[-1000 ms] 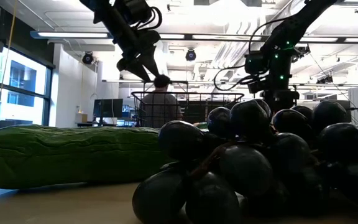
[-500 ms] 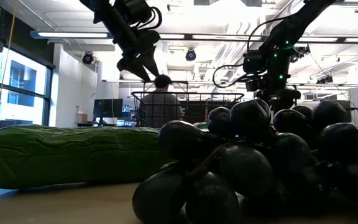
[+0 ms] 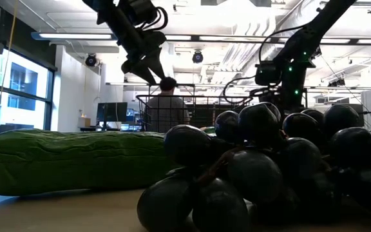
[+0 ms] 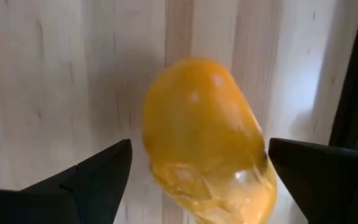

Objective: Build produce basket
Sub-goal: Put the mango into the wire basket

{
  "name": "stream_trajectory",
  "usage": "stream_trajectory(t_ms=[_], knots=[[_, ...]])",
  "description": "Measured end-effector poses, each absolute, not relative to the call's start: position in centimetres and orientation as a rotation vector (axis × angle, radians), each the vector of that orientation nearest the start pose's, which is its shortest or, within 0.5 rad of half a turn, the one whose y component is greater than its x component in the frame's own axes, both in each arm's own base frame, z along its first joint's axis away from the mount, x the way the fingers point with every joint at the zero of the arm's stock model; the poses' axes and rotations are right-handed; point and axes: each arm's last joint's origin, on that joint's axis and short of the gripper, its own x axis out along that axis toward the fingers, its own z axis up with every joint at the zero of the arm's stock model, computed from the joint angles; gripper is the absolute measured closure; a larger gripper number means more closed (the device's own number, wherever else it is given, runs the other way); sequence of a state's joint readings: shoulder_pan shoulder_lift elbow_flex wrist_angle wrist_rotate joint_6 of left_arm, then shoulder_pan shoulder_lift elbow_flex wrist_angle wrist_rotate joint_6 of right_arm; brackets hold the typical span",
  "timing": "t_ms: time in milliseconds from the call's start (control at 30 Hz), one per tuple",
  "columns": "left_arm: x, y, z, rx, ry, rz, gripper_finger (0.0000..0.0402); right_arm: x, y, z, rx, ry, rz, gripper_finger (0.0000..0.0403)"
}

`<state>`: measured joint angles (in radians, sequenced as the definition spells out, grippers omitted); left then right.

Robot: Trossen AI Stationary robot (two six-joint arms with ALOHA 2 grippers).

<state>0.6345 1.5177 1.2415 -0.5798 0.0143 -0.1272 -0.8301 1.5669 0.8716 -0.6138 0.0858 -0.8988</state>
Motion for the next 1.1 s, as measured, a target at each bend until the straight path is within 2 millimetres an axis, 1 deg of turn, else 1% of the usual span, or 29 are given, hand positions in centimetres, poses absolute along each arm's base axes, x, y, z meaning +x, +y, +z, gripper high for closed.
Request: stream_trajectory(t_ms=[100, 167, 433, 567, 633, 733, 833, 900, 1100], knots=[[25.9, 19.0, 28.5, -0.392, 0.788, 0.635, 0.0163, 18.0, -20.3, 16.3, -0.261, 1.483, -0.202, 0.0050], [25.9, 19.0, 28.5, -0.384, 0.791, 0.631, 0.0163, 18.0, -20.3, 16.3, -0.256, 1.490, -0.226, 0.0065], [25.9, 19.0, 28.5, -0.360, 0.798, 0.624, 0.0163, 18.1, -20.2, 16.3, -0.190, 1.476, -0.288, 0.0164], [25.9, 19.0, 28.5, -0.361, 0.798, 0.624, 0.0163, 18.1, -20.1, 16.4, -0.109, 1.462, -0.357, 0.0207], [25.9, 19.0, 28.5, -0.364, 0.797, 0.625, 0.0163, 18.1, -20.1, 16.5, -0.045, 1.448, -0.411, 0.0214], [25.9, 19.0, 28.5, -0.367, 0.796, 0.627, 0.0163, 17.8, -19.8, 16.9, 0.054, 1.421, -0.488, 0.0214], [25.9, 19.0, 28.5, -0.367, 0.796, 0.627, 0.0163, 17.5, -19.5, 18.0, 0.132, 1.358, -0.585, 0.0214], [25.9, 19.0, 28.5, -0.368, 0.796, 0.627, 0.0163, 17.3, -19.3, 19.2, 0.180, 1.307, -0.648, 0.0214], [25.9, 19.0, 28.5, -0.368, 0.796, 0.627, 0.0163, 17.2, -19.1, 23.9, 0.260, 1.077, -0.810, 0.0215]])
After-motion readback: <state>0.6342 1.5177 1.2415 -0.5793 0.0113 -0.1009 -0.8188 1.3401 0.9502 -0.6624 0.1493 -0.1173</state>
